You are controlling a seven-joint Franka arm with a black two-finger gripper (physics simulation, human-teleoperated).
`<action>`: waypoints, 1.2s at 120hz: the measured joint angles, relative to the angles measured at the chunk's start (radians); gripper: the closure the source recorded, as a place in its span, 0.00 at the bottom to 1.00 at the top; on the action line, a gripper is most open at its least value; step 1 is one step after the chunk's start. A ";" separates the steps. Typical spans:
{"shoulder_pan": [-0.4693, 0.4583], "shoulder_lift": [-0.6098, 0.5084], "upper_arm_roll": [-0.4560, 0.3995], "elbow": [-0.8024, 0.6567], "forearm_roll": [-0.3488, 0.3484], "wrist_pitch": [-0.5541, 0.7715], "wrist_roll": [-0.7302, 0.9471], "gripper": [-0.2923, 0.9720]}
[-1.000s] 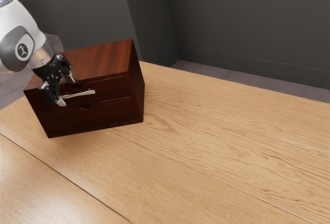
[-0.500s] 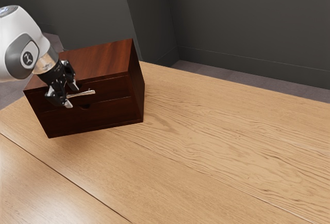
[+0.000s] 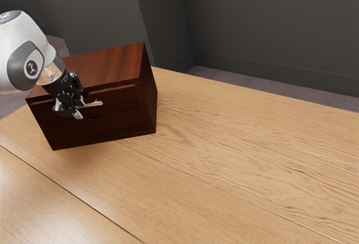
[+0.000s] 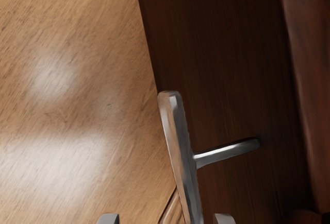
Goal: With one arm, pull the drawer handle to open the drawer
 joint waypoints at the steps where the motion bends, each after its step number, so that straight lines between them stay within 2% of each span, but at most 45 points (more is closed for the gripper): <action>1: 0.000 -0.001 0.000 -0.001 0.000 0.000 0.000 0.64; 144: 0.003 -0.236 0.001 -0.266 -0.055 0.026 -0.003 0.67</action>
